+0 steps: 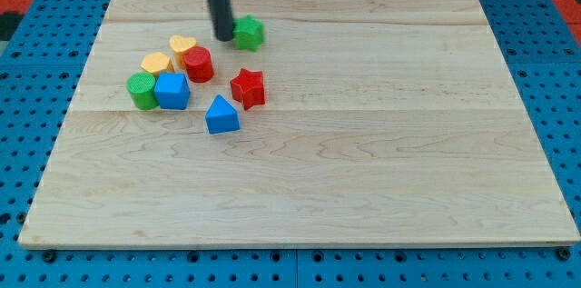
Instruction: Move the green star diagonal to the red star
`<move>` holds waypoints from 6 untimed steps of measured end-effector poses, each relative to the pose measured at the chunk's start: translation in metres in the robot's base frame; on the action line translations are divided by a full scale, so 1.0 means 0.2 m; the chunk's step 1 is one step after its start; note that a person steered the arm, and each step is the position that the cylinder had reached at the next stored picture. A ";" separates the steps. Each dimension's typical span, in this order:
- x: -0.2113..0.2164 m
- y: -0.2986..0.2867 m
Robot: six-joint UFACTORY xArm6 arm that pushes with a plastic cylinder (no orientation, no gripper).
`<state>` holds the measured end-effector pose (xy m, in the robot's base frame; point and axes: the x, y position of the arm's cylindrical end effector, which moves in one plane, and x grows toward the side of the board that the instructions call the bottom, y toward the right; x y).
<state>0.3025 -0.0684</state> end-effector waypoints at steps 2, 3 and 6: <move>-0.07 0.37; 0.03 0.37; 0.08 0.69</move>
